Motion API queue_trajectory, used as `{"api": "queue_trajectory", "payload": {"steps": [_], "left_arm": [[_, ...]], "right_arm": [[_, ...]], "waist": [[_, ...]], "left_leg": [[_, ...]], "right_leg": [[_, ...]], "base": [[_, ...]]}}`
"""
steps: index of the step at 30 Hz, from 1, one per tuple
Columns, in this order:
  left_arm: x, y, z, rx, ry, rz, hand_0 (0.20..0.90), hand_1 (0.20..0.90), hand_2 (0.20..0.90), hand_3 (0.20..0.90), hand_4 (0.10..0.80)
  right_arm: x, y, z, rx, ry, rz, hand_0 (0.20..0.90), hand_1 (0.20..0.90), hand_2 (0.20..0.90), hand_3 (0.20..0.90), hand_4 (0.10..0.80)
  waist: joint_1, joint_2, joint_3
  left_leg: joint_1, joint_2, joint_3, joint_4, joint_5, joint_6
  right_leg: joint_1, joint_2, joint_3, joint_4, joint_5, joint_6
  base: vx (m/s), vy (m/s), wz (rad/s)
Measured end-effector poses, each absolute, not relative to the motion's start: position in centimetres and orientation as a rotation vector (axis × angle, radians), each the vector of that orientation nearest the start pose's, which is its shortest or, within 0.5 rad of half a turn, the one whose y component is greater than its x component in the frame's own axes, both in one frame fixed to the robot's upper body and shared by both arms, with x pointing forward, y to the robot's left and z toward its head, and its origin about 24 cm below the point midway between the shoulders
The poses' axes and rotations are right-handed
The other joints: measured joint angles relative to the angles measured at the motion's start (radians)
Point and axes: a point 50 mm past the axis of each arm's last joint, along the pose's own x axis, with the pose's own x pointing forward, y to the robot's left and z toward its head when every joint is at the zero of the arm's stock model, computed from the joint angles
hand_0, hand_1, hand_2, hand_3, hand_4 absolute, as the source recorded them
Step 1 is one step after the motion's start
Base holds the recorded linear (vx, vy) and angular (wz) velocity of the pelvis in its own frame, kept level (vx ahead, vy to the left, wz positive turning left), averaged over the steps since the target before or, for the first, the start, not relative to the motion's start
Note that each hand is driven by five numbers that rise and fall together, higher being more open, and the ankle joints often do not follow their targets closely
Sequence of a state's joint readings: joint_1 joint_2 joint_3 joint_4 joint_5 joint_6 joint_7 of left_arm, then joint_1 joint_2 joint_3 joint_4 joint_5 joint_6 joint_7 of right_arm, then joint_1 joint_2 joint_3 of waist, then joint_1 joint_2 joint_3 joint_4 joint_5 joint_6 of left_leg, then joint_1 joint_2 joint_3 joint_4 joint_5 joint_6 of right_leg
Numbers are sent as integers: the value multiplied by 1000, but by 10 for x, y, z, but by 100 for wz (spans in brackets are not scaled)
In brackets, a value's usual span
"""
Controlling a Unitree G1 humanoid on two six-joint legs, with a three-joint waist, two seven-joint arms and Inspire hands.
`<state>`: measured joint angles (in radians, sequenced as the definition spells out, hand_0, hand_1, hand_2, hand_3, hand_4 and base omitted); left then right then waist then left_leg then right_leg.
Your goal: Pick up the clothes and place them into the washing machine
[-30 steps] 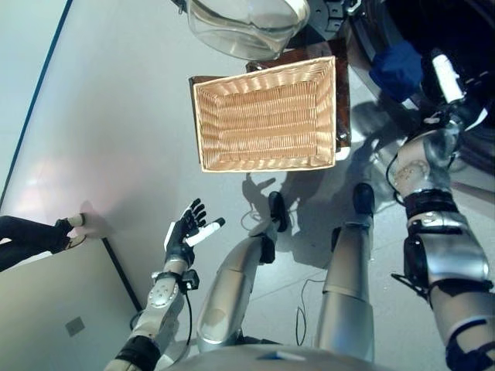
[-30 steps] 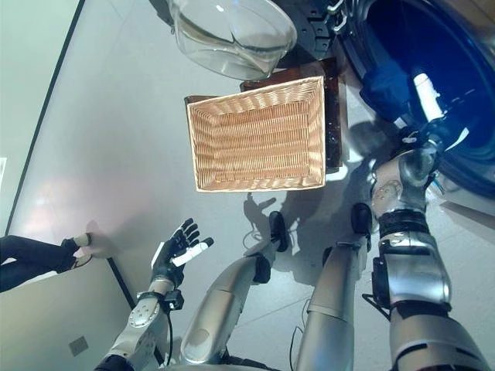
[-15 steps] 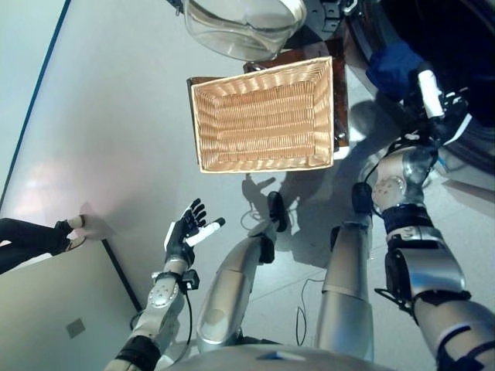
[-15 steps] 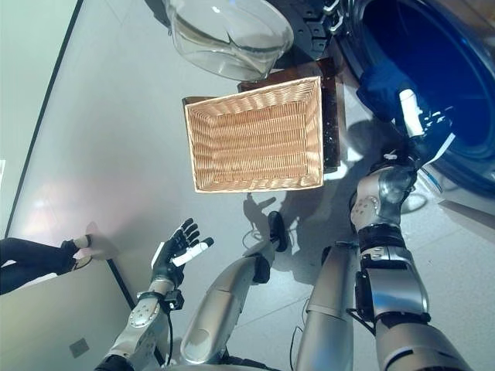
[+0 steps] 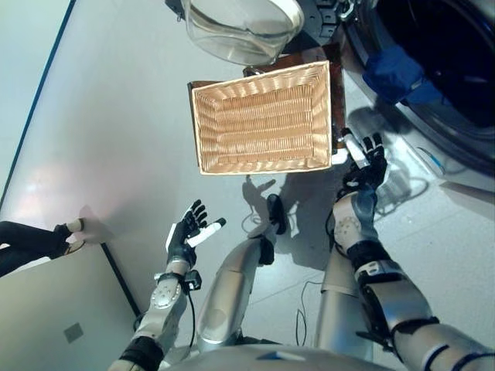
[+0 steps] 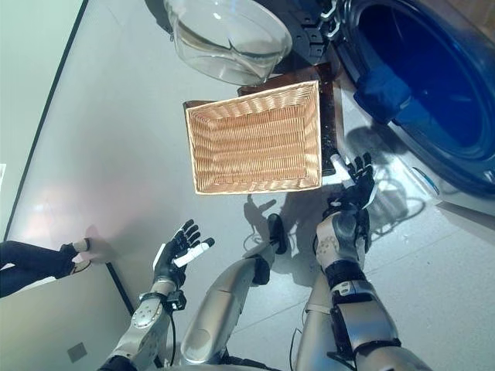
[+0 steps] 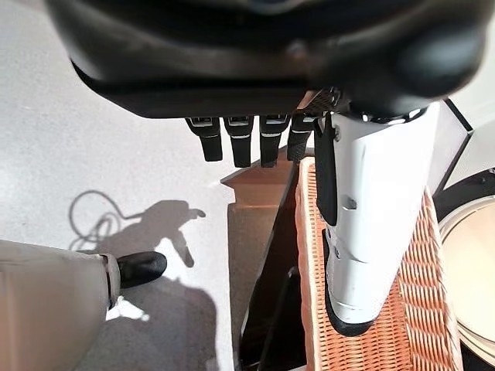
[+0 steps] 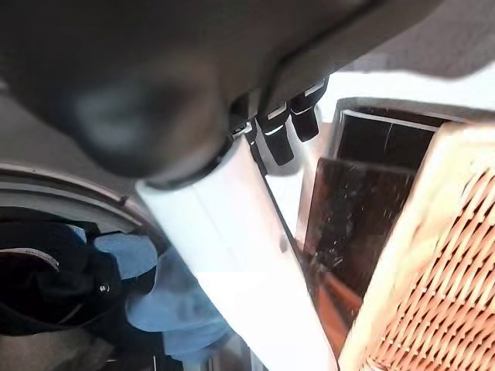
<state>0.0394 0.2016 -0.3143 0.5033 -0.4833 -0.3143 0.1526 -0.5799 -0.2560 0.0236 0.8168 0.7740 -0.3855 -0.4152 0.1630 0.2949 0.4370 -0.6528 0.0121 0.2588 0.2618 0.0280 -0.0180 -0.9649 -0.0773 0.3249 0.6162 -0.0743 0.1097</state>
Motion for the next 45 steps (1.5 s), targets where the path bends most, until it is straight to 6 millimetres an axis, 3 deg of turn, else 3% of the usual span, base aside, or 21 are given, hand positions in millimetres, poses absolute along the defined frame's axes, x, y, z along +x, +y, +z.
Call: {"api": "queue_trajectory", "payload": {"steps": [14,21,26,39,45], "left_arm": [[210,159,-59,-190,313,84,900,900,900,900,800],[213,156,-51,-205,276,68,900,900,900,900,800],[216,153,-43,-217,242,48,900,900,900,900,800],[213,159,-31,-208,187,15,900,900,900,900,800],[215,160,-25,-232,161,14,900,900,900,900,800]], "right_arm": [[344,-245,58,630,-61,-688,900,900,900,900,800],[353,-243,70,666,-76,-675,900,900,900,900,800],[362,-247,90,675,-130,-662,900,900,900,900,800],[380,-268,167,691,-330,-632,900,900,900,900,800],[382,-281,170,731,-311,-690,900,900,900,900,800]], "waist": [[-11,0,0],[-8,0,0],[-4,-1,1],[42,-3,2],[48,-3,3]], "left_leg": [[-10,7,11,0,-1,-2],[-48,9,10,13,-2,-4],[-64,8,10,17,-2,-4],[-145,7,-6,54,-5,-10],[-178,6,-19,83,-7,-15]], "right_leg": [[-13,8,4,-2,3,-3],[-51,13,9,9,4,-3],[-62,13,9,12,5,-5],[-146,5,-4,74,-16,-18],[-174,1,-12,108,-27,-23]], "base": [[-4,0,0],[-12,-8,2],[-2,-11,3],[15,-22,8],[27,-35,10]]}}
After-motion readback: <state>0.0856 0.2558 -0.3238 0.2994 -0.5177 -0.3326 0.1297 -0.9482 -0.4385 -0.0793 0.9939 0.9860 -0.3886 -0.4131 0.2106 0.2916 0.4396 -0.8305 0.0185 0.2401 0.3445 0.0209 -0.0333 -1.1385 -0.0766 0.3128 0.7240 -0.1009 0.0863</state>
